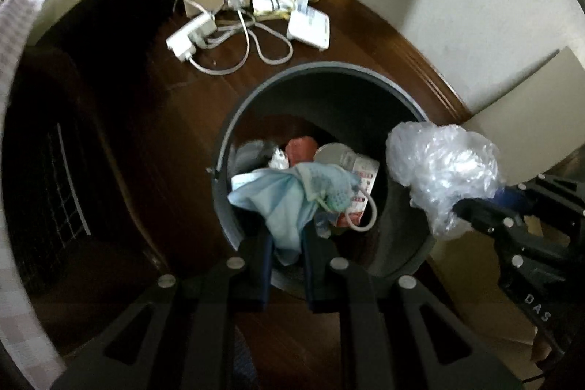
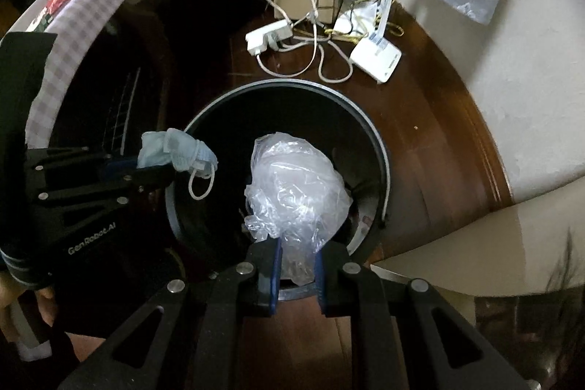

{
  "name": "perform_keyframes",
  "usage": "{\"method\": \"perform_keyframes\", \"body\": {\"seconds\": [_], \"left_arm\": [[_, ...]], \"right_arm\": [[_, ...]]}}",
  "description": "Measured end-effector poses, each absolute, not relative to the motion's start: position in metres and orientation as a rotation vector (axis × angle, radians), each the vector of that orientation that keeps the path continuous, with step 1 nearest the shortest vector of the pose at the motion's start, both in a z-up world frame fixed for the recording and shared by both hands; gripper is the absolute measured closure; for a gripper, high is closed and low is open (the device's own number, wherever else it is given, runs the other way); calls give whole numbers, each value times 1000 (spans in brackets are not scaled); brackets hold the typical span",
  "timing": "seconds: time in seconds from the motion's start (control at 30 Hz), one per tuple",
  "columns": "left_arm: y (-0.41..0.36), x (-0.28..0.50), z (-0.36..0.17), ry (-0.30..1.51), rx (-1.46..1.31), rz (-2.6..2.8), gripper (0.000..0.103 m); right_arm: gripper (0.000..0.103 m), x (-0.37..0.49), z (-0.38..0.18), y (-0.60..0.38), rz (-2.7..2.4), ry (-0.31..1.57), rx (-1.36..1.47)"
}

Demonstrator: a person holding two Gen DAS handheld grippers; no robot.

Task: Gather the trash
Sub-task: 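Open both tools to drop the mask and bag into the bin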

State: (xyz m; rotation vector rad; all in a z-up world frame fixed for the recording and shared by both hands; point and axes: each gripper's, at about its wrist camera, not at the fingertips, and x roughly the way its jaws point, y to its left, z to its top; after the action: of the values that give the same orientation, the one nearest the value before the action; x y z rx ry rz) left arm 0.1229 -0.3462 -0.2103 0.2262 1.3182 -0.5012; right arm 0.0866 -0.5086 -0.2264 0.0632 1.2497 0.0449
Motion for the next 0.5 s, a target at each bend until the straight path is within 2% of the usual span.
{"method": "perform_keyframes", "body": {"seconds": [0.07, 0.1, 0.13, 0.17, 0.2, 0.3, 0.37, 0.43, 0.47, 0.5], "left_arm": [[-348, 124, -219, 1347, 215, -510, 84], [-349, 124, -227, 1380, 209, -508, 72], [-348, 124, -233, 1391, 220, -468, 46], [-345, 124, -235, 1378, 210, -439, 38], [-343, 122, -234, 1373, 193, -445, 35], [-342, 118, -228, 1366, 171, -448, 32], [-339, 118, -217, 1336, 153, -429, 28], [-333, 115, -201, 1305, 132, -407, 18], [-331, 114, -196, 1291, 130, -409, 16], [-328, 112, -187, 1268, 134, -394, 15]], "right_arm": [[86, 88, -234, -506, 72, 1265, 40], [84, 89, -240, -503, 89, 1276, 21], [77, 90, -248, -500, 92, 1295, -12], [53, 90, -257, -498, 66, 1300, -70], [40, 89, -260, -496, 54, 1292, -102], [38, 83, -260, -503, 14, 1282, -106], [26, 79, -254, -510, -17, 1270, -97], [17, 73, -241, -516, -41, 1253, -77], [9, 71, -234, -518, -56, 1242, -68], [7, 69, -228, -520, -69, 1235, -63]]}}
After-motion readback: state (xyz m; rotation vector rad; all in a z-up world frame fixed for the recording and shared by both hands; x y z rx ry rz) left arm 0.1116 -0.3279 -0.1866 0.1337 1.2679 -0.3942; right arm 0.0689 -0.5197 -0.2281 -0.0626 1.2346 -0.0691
